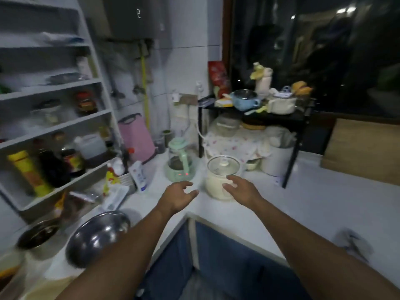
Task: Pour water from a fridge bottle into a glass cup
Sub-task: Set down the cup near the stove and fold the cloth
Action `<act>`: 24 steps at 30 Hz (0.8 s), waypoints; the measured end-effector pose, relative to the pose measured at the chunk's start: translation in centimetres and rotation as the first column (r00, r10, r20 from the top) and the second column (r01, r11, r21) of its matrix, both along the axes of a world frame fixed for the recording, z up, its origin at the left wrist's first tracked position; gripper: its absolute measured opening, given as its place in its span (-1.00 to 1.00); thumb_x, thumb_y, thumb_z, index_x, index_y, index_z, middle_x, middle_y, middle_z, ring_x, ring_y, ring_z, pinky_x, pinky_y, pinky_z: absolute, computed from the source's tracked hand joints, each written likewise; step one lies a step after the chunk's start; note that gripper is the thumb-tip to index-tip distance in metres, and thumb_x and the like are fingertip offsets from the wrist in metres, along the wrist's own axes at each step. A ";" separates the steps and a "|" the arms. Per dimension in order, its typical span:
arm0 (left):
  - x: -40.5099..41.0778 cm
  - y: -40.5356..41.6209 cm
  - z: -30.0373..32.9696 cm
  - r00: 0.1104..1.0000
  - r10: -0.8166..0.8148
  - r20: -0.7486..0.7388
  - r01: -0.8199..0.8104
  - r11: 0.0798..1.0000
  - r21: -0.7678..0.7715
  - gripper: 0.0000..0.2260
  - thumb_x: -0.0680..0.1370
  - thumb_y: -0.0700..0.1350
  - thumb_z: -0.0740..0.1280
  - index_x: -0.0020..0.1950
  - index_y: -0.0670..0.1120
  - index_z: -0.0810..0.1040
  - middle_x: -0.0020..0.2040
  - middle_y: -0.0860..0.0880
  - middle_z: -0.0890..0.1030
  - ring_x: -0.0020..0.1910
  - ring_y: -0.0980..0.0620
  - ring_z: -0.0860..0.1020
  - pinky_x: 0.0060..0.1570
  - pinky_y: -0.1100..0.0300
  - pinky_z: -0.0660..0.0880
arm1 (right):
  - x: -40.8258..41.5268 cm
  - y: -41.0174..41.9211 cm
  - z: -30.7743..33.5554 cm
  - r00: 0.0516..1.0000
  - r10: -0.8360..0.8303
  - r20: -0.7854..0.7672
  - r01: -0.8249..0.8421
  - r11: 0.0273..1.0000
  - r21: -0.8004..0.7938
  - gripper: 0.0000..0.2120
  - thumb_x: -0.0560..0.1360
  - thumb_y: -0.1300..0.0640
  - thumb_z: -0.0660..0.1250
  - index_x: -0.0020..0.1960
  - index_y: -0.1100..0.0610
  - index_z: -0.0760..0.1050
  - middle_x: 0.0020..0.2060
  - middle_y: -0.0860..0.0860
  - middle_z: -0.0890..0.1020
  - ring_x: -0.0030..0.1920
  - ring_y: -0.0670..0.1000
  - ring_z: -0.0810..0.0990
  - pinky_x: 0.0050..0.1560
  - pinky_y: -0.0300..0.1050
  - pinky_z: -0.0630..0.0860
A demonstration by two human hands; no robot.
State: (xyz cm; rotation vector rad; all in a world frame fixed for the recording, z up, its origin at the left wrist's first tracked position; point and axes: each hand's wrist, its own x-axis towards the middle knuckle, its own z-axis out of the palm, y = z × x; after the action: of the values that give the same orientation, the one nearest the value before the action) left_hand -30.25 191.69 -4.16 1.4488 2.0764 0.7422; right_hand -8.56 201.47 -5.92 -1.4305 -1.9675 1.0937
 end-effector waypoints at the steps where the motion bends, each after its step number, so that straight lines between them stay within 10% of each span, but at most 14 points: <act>1: 2.9 1.8 0.0 0.999 -0.043 -0.001 0.043 0.999 -0.009 -0.53 0.56 0.17 0.38 0.43 0.02 0.54 0.42 -0.03 0.55 0.40 -0.02 0.51 0.33 0.16 0.39 | 3.4 0.9 0.1 0.999 -0.029 0.028 0.029 1.000 0.008 -0.48 0.55 -0.17 0.31 0.45 0.00 0.40 0.42 0.01 0.48 0.38 0.05 0.47 0.31 -0.10 0.41; 16: 41.4 15.7 -7.9 0.857 -0.514 0.044 0.514 0.843 -0.155 -0.49 0.54 0.14 0.42 0.44 -0.03 0.53 0.43 -0.06 0.55 0.37 -0.04 0.54 0.34 0.19 0.41 | 41.2 4.1 -8.5 0.902 -0.413 0.126 0.426 0.899 -0.101 -0.50 0.55 -0.15 0.32 0.44 -0.01 0.42 0.43 -0.02 0.46 0.39 0.05 0.45 0.39 -0.07 0.38; 20: 45.6 16.7 -13.1 0.777 -0.629 0.007 0.616 0.759 -0.213 -0.48 0.52 0.09 0.45 0.45 -0.05 0.53 0.44 -0.04 0.54 0.40 -0.04 0.51 0.39 0.14 0.39 | 43.8 4.2 -14.3 0.898 -0.370 0.236 0.417 0.888 -0.192 -0.65 0.50 -0.13 0.27 0.14 0.05 0.58 0.10 0.01 0.66 0.08 0.08 0.62 0.01 -0.06 0.52; 24: 47.6 18.7 -19.0 0.715 -0.696 0.074 0.694 0.692 -0.197 -0.91 0.35 -0.10 0.48 -0.16 -0.02 0.70 -0.17 0.01 0.75 -0.15 0.00 0.70 -0.04 0.08 0.63 | 44.4 4.2 -18.9 0.889 -0.414 0.194 0.448 0.873 -0.194 -0.74 0.47 -0.03 0.43 0.12 0.03 0.58 -0.04 -0.03 0.67 -0.09 -0.07 0.59 -0.25 -0.39 0.42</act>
State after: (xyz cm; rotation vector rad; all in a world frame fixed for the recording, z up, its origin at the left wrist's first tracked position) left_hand 17.40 210.37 -23.16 1.9144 1.3499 0.1887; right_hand 35.86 205.68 -24.86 -2.0111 -1.5240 1.0560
